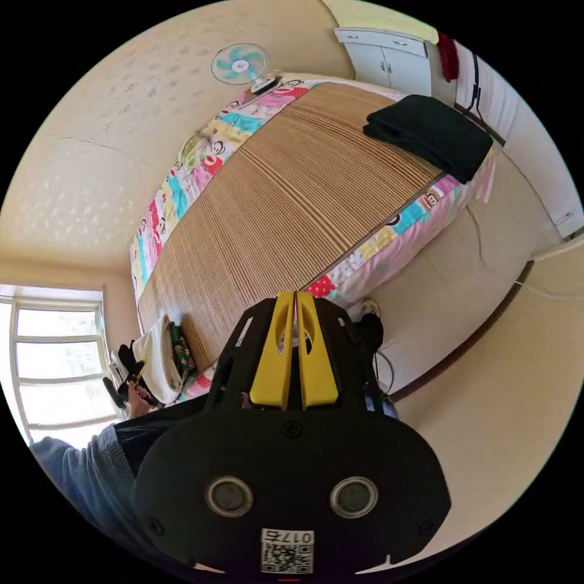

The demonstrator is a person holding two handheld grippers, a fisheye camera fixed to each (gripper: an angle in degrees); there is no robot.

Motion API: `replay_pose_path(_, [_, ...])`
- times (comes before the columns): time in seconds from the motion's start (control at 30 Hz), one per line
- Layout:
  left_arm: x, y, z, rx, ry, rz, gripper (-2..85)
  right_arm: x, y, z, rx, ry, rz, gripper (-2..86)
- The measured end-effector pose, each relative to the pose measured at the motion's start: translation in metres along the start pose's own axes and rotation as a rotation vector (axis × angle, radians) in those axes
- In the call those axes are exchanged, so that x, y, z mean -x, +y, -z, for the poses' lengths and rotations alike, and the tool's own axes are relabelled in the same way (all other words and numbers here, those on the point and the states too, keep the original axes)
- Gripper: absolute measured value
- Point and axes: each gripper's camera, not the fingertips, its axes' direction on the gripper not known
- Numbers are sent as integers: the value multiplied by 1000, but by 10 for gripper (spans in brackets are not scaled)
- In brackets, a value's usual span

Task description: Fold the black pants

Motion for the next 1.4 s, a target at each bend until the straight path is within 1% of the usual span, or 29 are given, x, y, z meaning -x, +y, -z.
replay_pose_path(0.07, [-29,6,-18,13,71,-61,-5,-24,-2,8,-30,46,-33,5])
replay_pose_path(0.13, [-71,13,-34,9,132,-129,-6,-54,-8,11,-11,49,-126,7])
replay_pose_path(0.27, [-129,29,-51,-9,226,-181,-6,-113,-33,28,-59,-81,-213,15])
replay_pose_path(0.4, [-196,55,-79,7,281,-240,-7,-171,-82,43,-23,-129,-233,43])
replay_pose_path(0.53, [-263,85,-120,52,331,-206,-8,-232,-138,64,-31,-196,-265,84])
replay_pose_path(0.6, [-295,99,-138,60,304,-203,-8,-276,-179,78,-47,-261,-302,99])
replay_pose_path(0.67, [-327,113,-154,53,256,-202,-8,-304,-211,88,-63,-285,-322,111])
replay_pose_path(0.73, [-363,129,-177,77,268,-209,-7,-329,-245,94,-58,-287,-331,125])
replay_pose_path(0.87, [-390,154,-200,113,295,-162,-6,-380,-319,80,12,-348,-376,153])
replay_pose_path(0.97, [-395,175,-208,131,212,-148,-6,-401,-357,55,95,-353,-406,146])
replay_pose_path(1.0, [-394,182,-211,134,166,-135,-6,-406,-367,44,149,-399,-419,135])
replay_pose_path(1.07, [-389,191,-213,137,125,-98,-6,-406,-378,40,175,-459,-409,98])
replay_pose_path(1.13, [-382,199,-215,129,104,-54,-7,-394,-382,59,135,-396,-363,65])
replay_pose_path(1.23, [-381,204,-221,103,70,-29,-7,-357,-381,124,-48,-289,-266,39])
replay_pose_path(1.27, [-381,205,-223,97,69,-23,-7,-335,-382,158,-166,-278,-206,33])
replay_pose_path(1.3, [-382,208,-227,86,77,-9,-7,-311,-386,192,-276,-294,-141,29])
replay_pose_path(1.33, [-384,211,-232,82,96,3,-7,-298,-390,206,-321,-308,-103,28])
replay_pose_path(1.4, [-390,213,-243,92,125,4,-7,-236,-412,250,-428,-394,101,23])
